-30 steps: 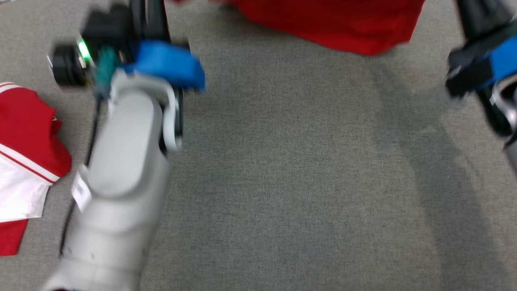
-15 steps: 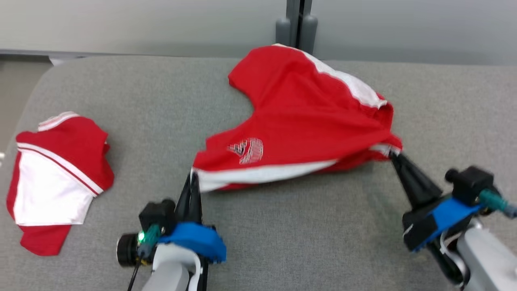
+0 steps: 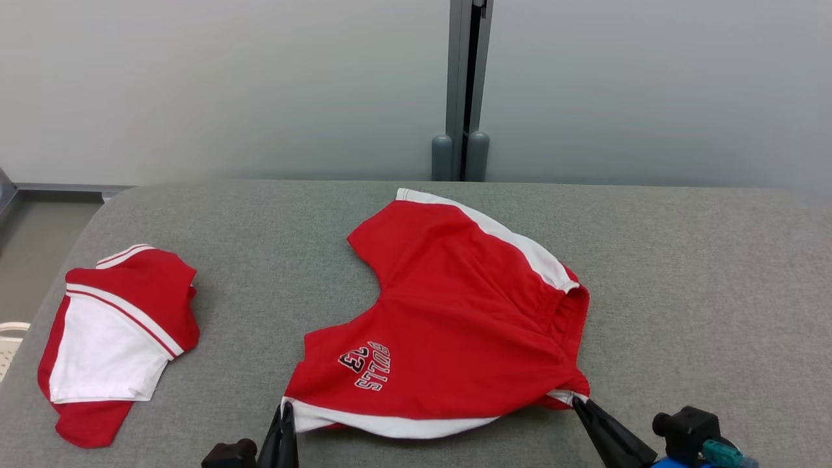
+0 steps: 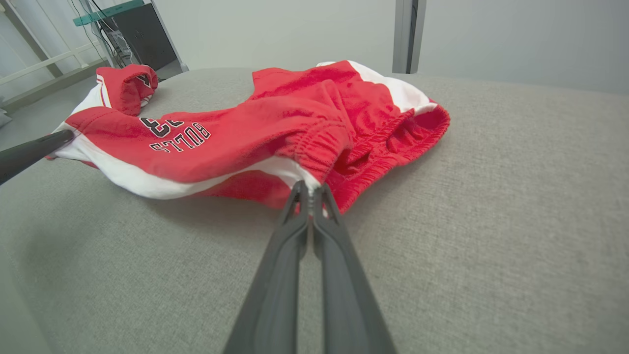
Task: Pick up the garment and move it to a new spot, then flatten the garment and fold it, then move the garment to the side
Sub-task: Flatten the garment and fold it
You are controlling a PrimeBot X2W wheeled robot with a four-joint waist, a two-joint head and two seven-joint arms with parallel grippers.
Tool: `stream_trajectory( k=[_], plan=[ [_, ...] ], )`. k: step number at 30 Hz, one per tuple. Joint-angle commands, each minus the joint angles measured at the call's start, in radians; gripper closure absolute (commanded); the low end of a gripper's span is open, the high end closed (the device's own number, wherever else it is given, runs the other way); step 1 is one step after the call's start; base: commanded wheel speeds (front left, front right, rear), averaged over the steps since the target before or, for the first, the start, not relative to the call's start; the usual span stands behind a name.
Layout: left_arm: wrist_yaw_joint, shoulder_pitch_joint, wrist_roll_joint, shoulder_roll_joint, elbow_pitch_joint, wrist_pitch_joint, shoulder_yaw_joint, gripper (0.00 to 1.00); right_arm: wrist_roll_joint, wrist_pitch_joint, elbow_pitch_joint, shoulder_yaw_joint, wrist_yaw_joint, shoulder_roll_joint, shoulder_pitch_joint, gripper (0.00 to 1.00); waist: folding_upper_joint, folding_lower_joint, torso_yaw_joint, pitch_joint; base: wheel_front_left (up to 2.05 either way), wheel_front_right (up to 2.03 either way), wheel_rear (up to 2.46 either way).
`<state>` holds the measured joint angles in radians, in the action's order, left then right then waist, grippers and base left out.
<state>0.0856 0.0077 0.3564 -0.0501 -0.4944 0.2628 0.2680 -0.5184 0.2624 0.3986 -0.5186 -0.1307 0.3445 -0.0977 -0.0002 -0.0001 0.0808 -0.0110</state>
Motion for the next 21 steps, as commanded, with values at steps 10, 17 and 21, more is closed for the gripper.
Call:
stream_trajectory(
  k=[10,17,21],
  plan=[
    [-0.032,-0.029,-0.051,0.0,0.084,0.003,-0.051,1.0,-0.019,0.003,-0.055,0.008,0.0,0.013,0.02,1.0,0.0002,0.0001,-0.052,0.016,0.0,0.0,0.0],
    [-0.082,-0.278,-0.144,-0.008,0.04,0.003,-0.037,1.0,-0.089,0.003,-0.091,0.051,0.0,0.004,-0.082,1.0,0.0002,0.0001,-0.094,0.118,0.0,0.0,0.0],
    [-0.095,-0.457,-0.196,-0.014,-0.048,0.003,-0.015,1.0,-0.131,0.003,-0.098,0.054,0.0,-0.006,-0.166,1.0,0.0002,0.0001,-0.124,0.198,0.0,0.0,0.0]
  ],
)
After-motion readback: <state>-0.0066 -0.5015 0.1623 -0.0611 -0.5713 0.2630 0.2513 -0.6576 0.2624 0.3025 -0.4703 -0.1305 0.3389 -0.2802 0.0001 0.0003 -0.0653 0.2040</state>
